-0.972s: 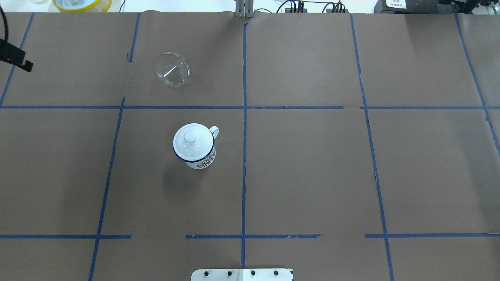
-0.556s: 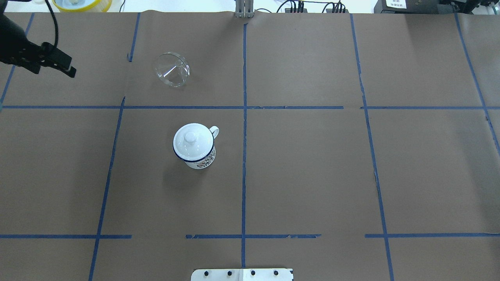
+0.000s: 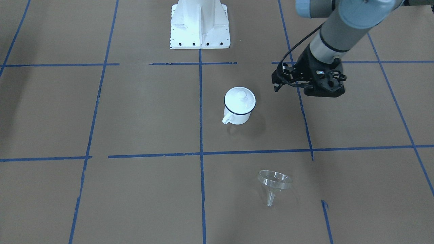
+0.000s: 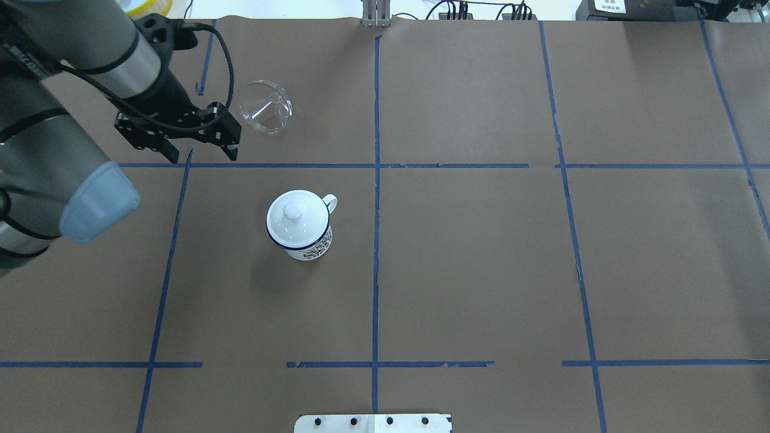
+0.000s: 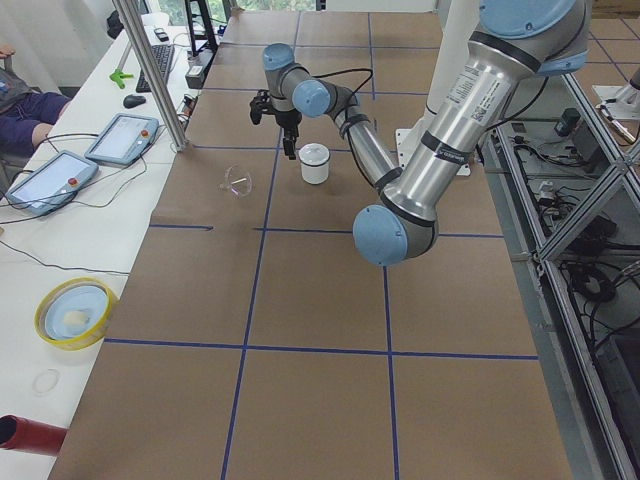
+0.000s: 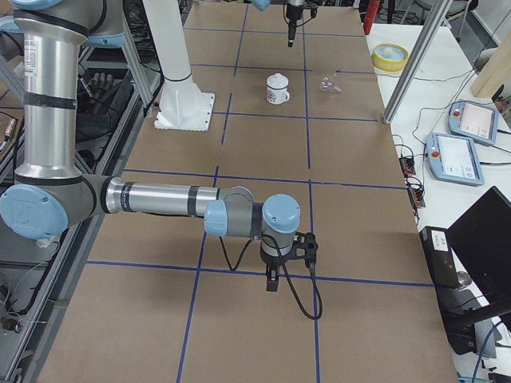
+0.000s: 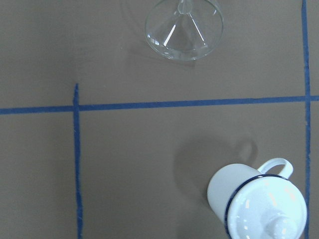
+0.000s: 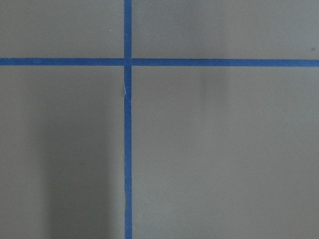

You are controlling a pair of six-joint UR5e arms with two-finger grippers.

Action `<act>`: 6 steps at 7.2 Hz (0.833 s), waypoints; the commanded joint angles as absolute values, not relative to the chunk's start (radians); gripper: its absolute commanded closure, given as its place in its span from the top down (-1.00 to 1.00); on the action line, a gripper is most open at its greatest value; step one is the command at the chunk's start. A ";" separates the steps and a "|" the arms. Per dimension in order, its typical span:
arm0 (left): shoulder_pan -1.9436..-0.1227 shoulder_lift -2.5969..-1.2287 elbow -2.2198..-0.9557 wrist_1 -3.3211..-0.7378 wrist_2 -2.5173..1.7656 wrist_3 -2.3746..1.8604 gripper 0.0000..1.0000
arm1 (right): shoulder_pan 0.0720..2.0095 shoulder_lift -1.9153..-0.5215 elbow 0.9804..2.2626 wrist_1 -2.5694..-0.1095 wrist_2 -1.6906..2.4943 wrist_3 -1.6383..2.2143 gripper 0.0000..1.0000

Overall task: Place funnel on cup
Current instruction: 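Move the left gripper over the white lid on the enamel mug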

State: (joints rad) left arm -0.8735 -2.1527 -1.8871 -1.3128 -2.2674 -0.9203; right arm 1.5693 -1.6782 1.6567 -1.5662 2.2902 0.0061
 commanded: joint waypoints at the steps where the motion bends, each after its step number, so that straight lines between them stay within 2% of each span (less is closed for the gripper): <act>1: -0.745 -2.215 -1.848 -1.313 -2.185 -1.087 1.00 | 1.569 -1.678 1.657 -1.566 2.290 0.006 1.00; 4: -0.651 -2.246 -1.781 -1.362 -2.140 -1.165 0.91 | 1.569 -1.678 1.657 -1.566 2.290 0.006 1.00; 6: -0.637 -2.241 -1.763 -1.402 -2.140 -1.180 0.68 | 1.569 -1.678 1.657 -1.566 2.290 0.006 1.00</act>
